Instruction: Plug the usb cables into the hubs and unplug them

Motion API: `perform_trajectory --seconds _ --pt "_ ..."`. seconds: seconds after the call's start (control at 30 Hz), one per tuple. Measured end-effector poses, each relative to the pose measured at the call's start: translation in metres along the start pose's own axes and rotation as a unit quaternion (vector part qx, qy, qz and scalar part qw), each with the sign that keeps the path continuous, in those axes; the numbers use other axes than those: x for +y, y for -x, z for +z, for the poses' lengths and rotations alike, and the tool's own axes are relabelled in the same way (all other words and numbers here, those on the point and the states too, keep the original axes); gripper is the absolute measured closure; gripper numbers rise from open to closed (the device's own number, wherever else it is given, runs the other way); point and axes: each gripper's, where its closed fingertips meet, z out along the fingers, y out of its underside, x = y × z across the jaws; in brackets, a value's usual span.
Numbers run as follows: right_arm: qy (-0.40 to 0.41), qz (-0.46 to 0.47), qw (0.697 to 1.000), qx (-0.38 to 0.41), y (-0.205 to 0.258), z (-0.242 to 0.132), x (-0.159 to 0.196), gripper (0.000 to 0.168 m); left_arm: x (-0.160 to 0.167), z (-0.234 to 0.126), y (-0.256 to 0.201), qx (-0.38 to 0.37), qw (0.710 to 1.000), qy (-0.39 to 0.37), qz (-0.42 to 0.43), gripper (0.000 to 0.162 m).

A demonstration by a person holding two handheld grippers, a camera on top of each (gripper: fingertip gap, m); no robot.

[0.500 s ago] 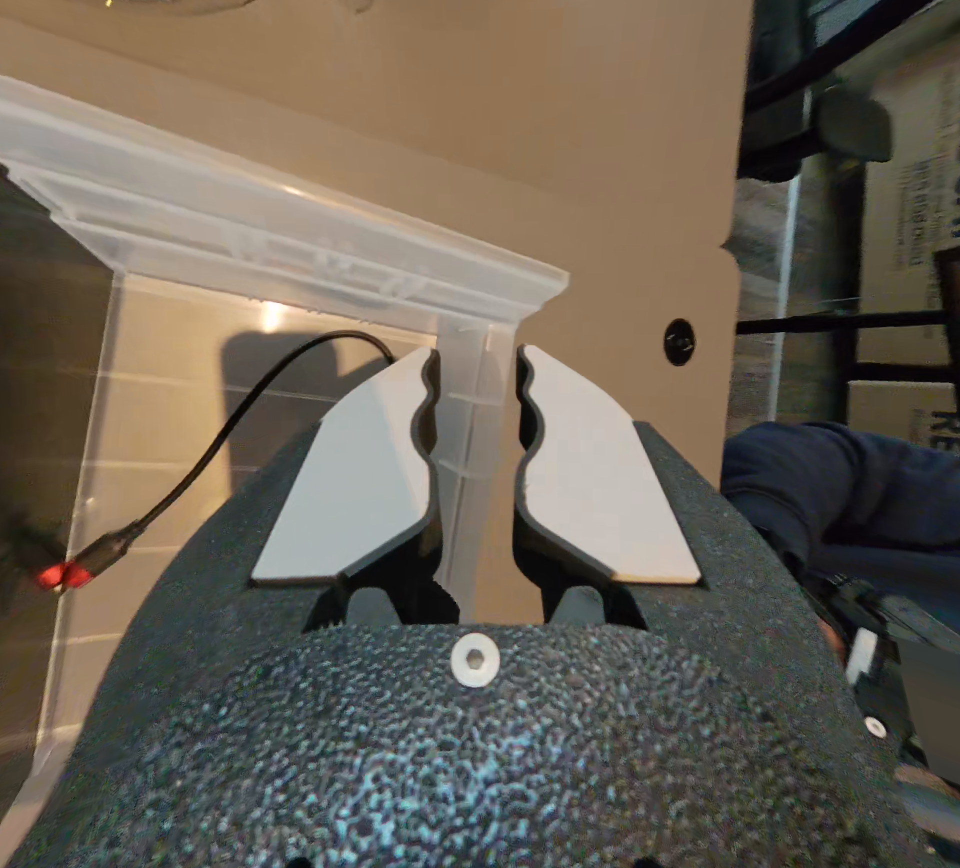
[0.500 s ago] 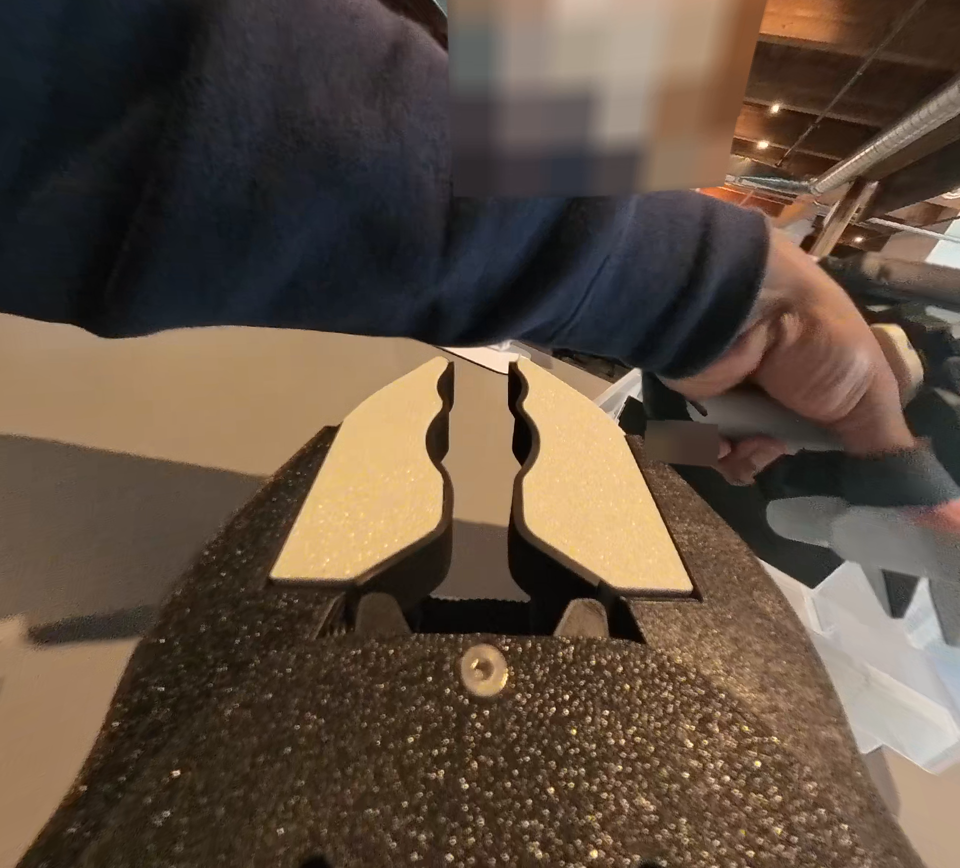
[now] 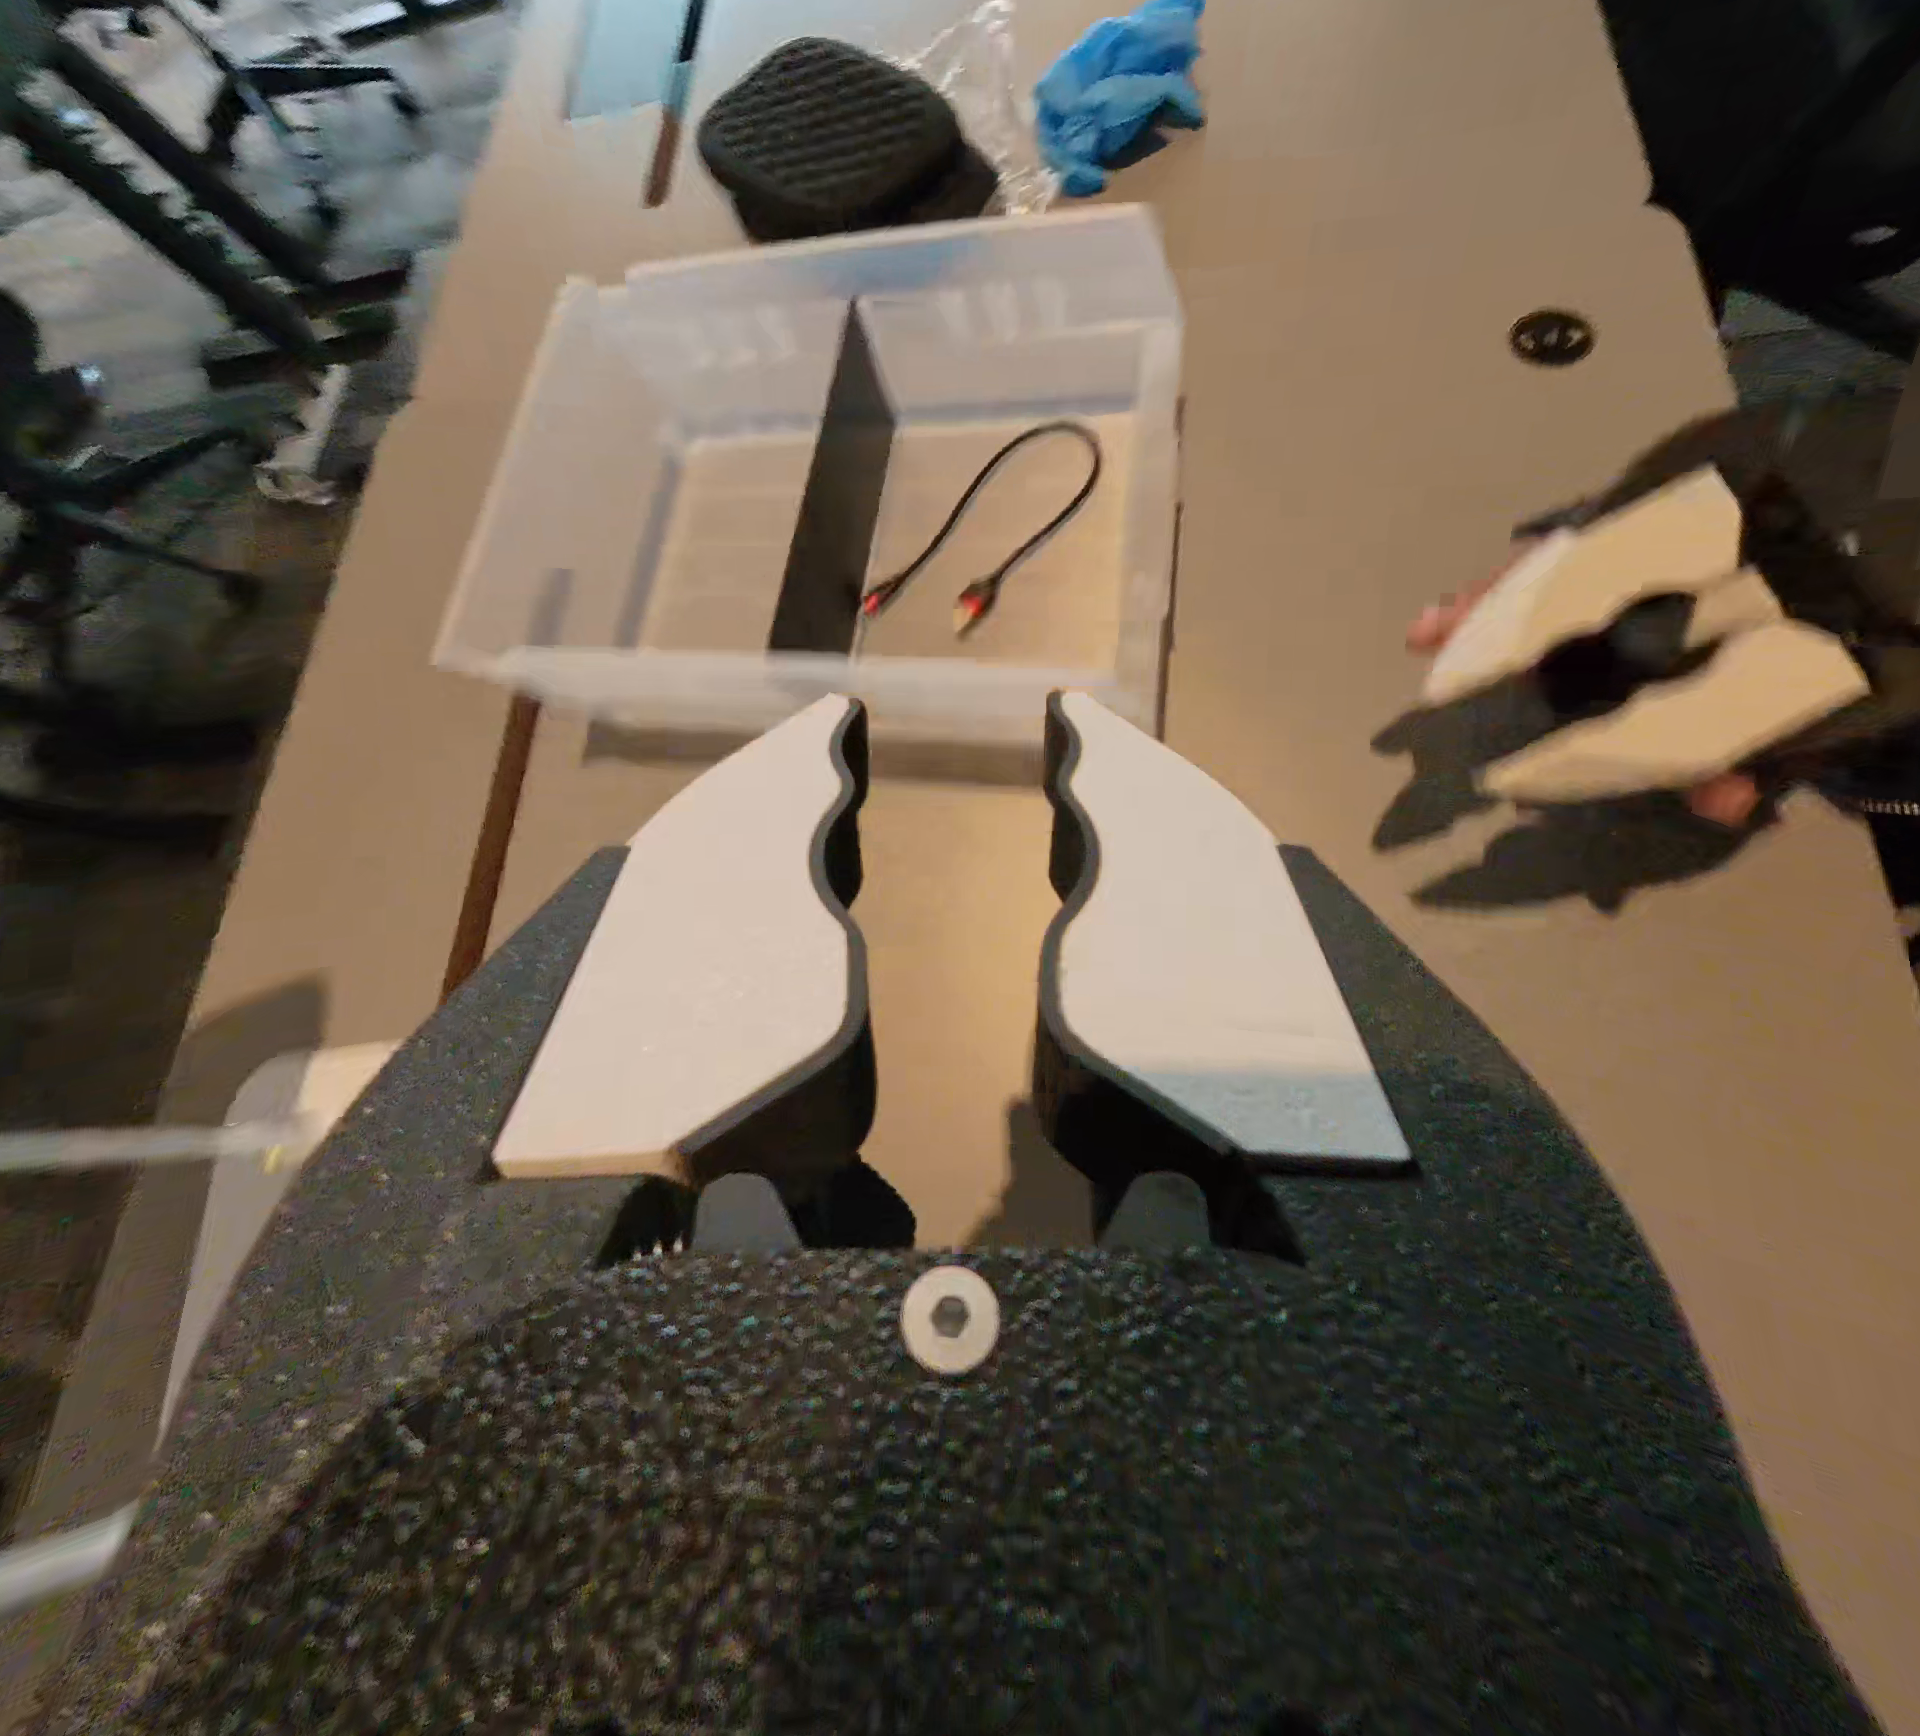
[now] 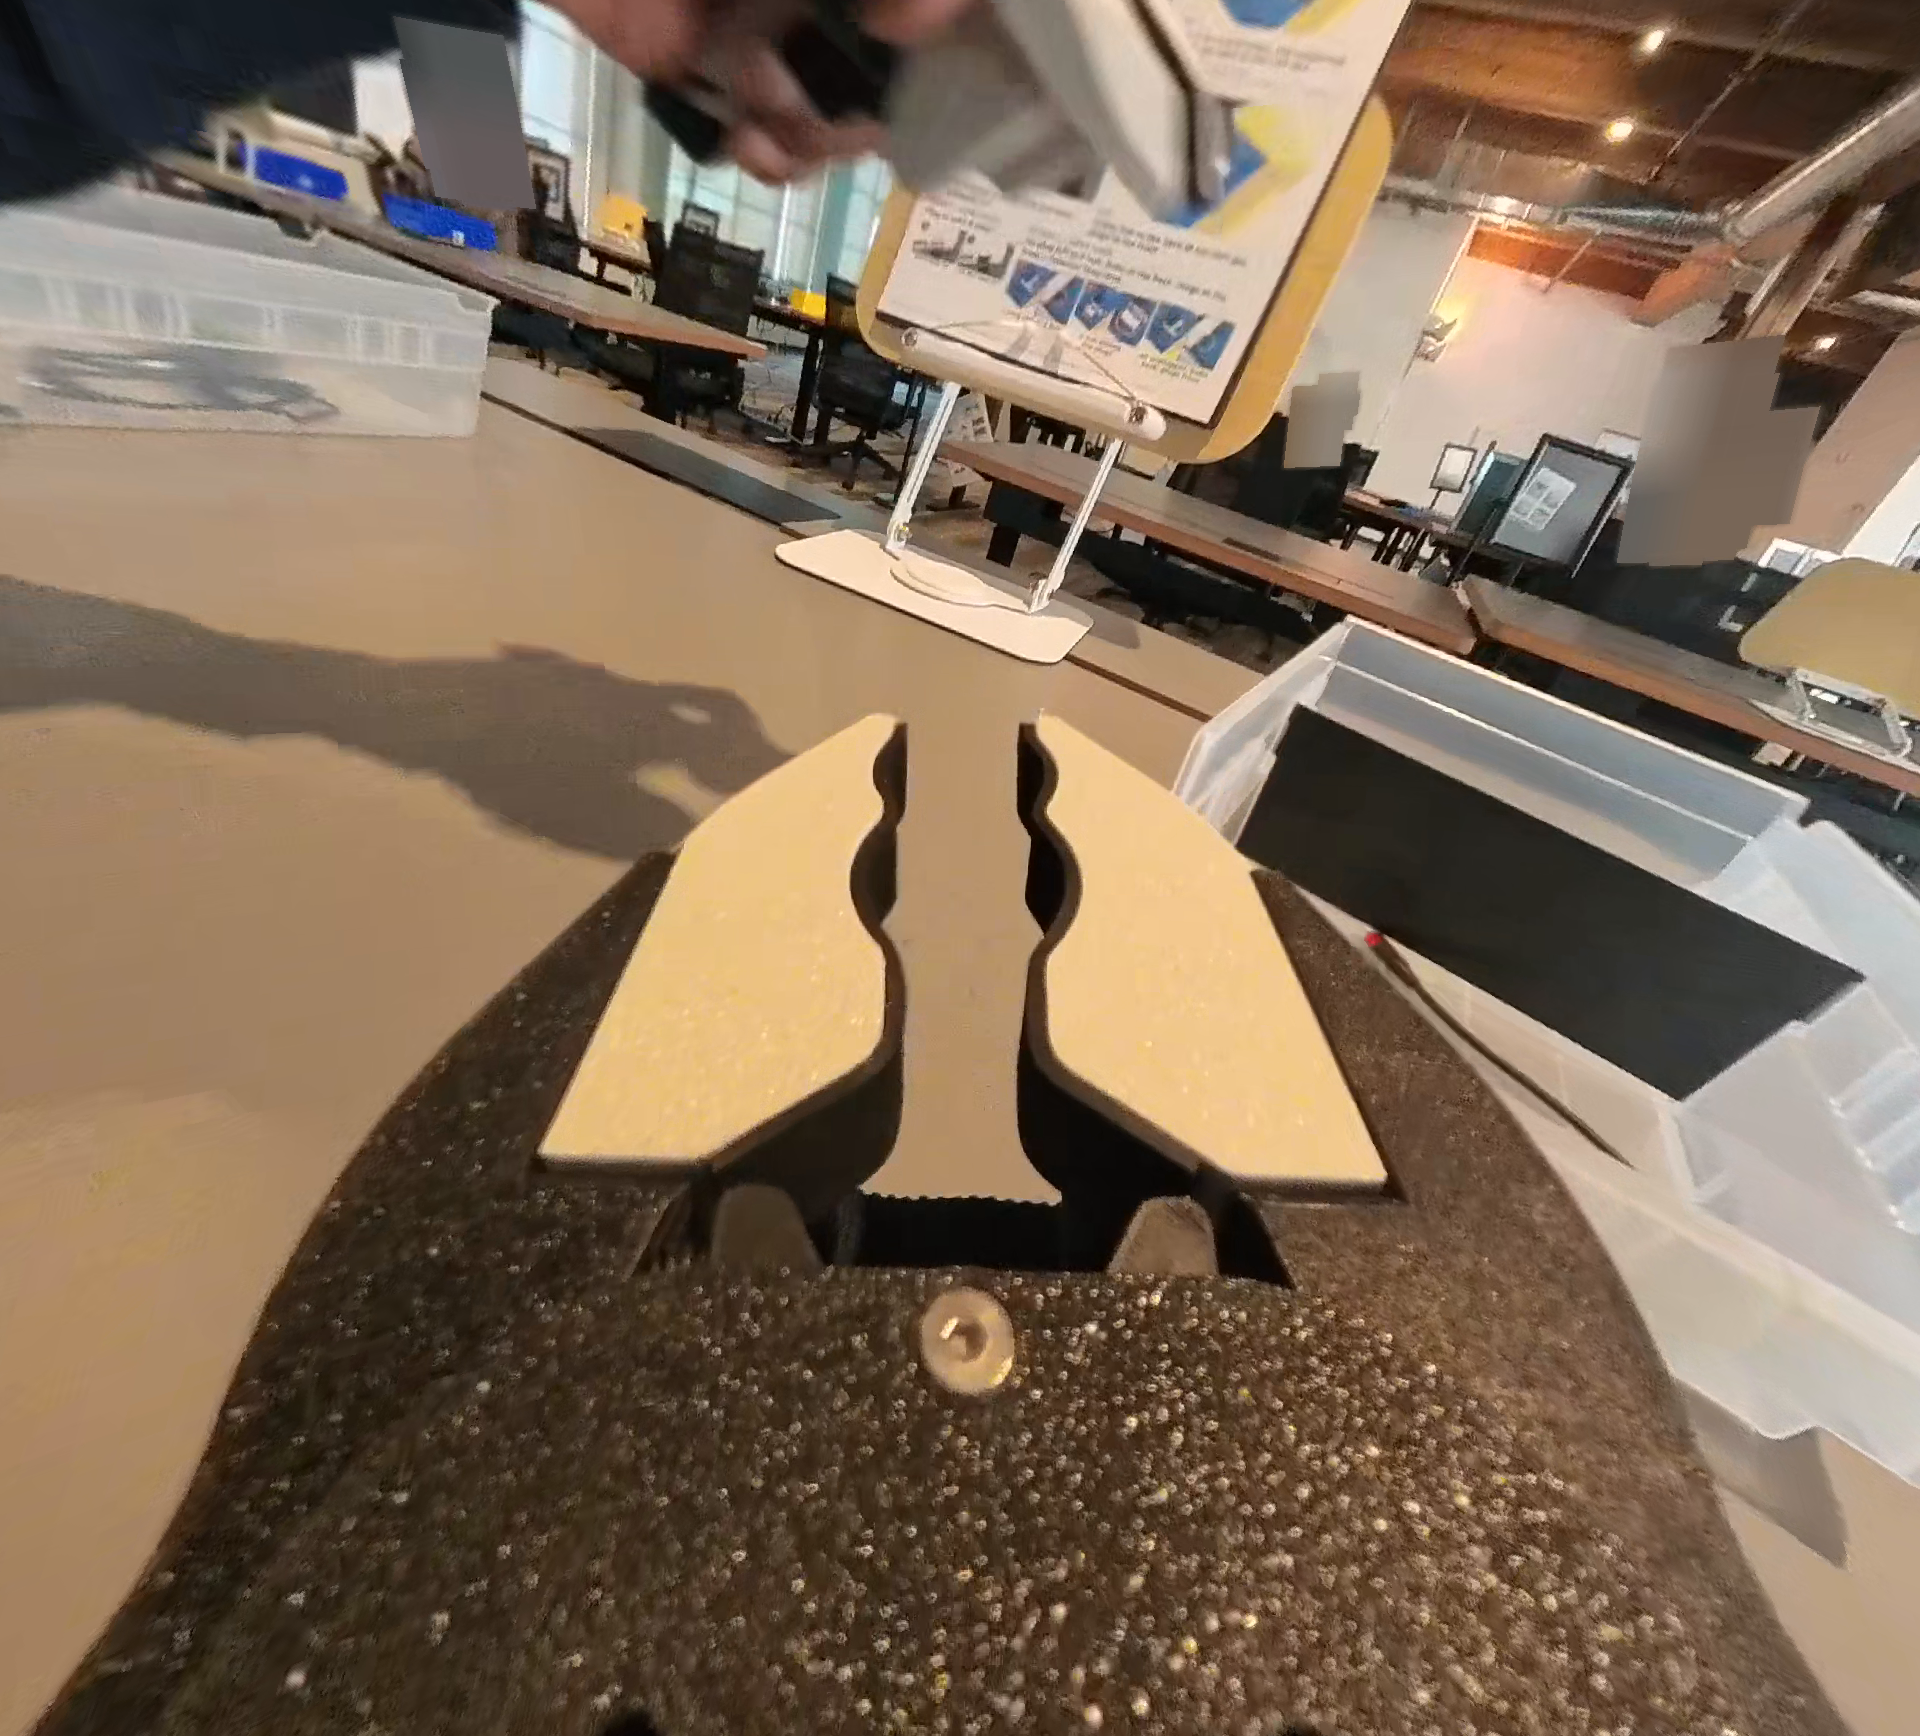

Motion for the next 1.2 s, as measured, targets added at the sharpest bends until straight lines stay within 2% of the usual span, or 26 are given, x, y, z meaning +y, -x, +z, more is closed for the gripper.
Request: perform_trajectory --seconds 0.27,0.33,0.43,0.53,0.63,0.7,0.87,0.97,1.07,1.2 --pt "0.040 0.006 0.999 -0.028 0.003 0.008 0.013 0.148 0.165 -0.186 0.033 -0.160 0.982 0.063 -0.078 0.130" --pt "0.086 -0.052 0.995 -0.024 -0.012 0.009 0.020 0.149 0.196 -0.221 0.032 -0.182 0.975 0.064 -0.110 0.130" --pt "0.194 -0.155 0.969 -0.011 -0.060 0.010 0.031 0.149 0.227 -0.254 0.024 -0.198 0.970 0.061 -0.129 0.131" --pt "0.266 -0.198 0.943 -0.008 -0.121 0.022 0.024 0.150 0.244 -0.263 0.019 -0.206 0.969 0.056 -0.127 0.131" --pt "0.306 -0.164 0.937 -0.020 -0.171 0.054 0.014 0.158 0.251 -0.258 0.016 -0.207 0.969 0.045 -0.125 0.131" --pt "0.320 -0.109 0.940 -0.040 -0.189 0.083 0.016 0.168 0.251 -0.252 0.014 -0.204 0.970 0.038 -0.129 0.131" --pt "0.303 -0.052 0.951 -0.036 -0.198 0.134 0.040 0.168 0.252 -0.244 0.000 -0.208 0.967 0.024 -0.142 0.132" --pt "0.351 -0.080 0.931 -0.060 -0.186 0.127 0.072 0.168 0.261 -0.245 -0.010 -0.214 0.964 0.047 -0.151 0.132" --pt "0.448 -0.113 0.882 -0.095 -0.180 0.102 0.113 0.168 0.265 -0.247 -0.014 -0.220 0.961 0.067 -0.155 0.132" --pt "0.517 -0.150 0.840 -0.069 -0.196 0.094 0.147 0.168 0.249 -0.237 -0.011 -0.219 0.964 0.044 -0.146 0.132"
